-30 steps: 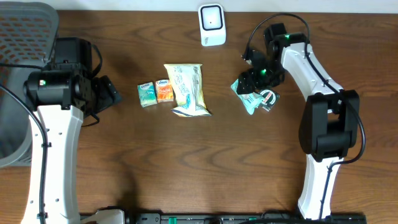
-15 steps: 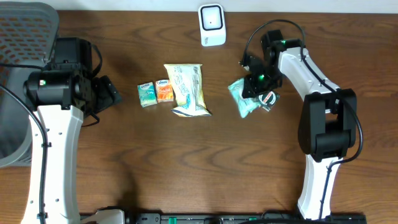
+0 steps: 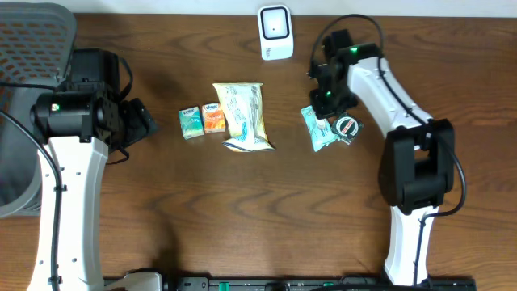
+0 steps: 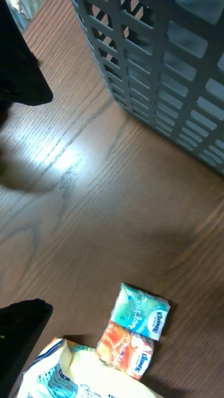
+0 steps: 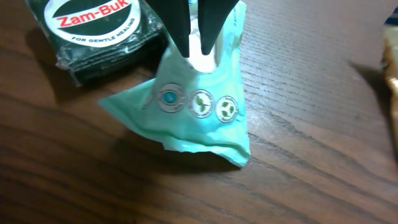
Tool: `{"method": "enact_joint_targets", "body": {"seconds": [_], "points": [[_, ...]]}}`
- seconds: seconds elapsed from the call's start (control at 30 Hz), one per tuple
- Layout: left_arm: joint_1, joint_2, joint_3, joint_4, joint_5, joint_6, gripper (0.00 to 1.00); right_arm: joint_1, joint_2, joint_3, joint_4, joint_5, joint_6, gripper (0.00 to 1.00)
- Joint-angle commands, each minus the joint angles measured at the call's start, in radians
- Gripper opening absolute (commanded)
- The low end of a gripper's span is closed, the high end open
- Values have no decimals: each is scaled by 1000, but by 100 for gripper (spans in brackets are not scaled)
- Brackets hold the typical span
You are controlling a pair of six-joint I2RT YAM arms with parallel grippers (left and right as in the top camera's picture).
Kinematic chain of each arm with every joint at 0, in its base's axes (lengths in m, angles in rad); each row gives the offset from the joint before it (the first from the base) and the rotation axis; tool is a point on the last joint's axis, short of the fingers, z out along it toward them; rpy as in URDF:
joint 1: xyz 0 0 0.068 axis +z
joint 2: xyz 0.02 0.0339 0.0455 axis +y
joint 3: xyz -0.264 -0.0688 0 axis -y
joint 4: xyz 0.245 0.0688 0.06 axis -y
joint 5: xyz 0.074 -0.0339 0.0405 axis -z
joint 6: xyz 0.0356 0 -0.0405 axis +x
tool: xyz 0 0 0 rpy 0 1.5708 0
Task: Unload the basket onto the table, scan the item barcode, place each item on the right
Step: 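Grasp the wet-wipe packet corner with the right gripper, then lift the wet-wipe packet up beneath the scanner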
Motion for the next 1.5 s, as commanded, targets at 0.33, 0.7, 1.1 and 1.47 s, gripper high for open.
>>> {"method": "enact_joint_targets", "body": {"seconds": [0.33,0.7,1.1,1.47], "points": [[4,5,0,-3,-10,-9,98,-19,-27,15,20,40,108,72],[4,5,0,-3,-10,-9,98,-39,-25,-104,115,-126,32,76],[4,5,0,-3,-10,-9,98,-39,-21,-230,199,-173,30,46],[4,5,0,-3,-10,-9,98,-10,-26,-38,23,66,111,1]]}}
